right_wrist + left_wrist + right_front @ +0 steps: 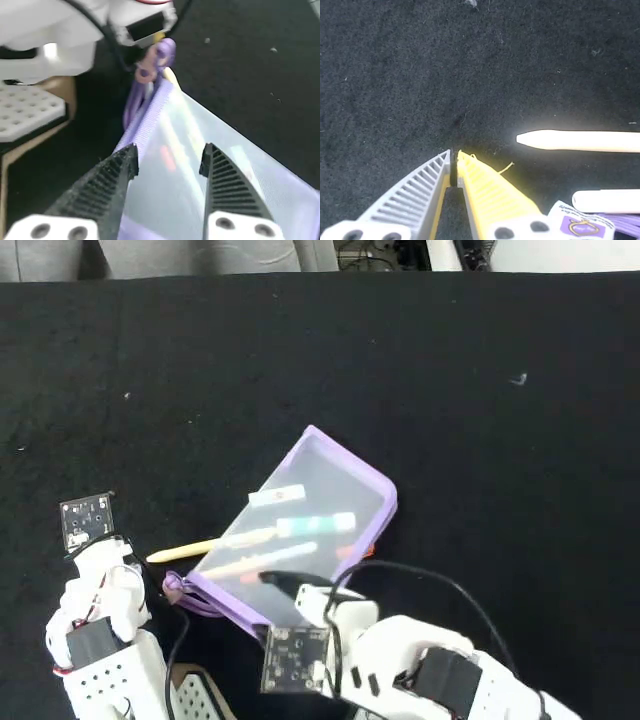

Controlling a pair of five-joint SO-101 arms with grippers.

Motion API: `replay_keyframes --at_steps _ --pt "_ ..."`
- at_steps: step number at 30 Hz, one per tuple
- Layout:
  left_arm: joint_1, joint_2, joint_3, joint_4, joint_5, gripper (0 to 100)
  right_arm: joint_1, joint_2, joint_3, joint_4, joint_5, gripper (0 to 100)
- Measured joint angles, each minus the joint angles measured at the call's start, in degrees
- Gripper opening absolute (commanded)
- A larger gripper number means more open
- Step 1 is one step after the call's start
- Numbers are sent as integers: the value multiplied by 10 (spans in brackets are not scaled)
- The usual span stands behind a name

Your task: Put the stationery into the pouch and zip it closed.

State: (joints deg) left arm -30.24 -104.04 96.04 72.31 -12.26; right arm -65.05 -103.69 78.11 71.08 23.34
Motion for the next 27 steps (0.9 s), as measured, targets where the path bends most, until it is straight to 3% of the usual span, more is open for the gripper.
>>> replay_keyframes --at_steps 12,18,27 --pt "0 0 0 0 0 30 -2 0 86 -120 -128 265" --pt "0 0 0 0 0 30 102 0 105 -136 -135 266" --pt "0 0 0 0 0 30 116 25 38 -137 -137 263"
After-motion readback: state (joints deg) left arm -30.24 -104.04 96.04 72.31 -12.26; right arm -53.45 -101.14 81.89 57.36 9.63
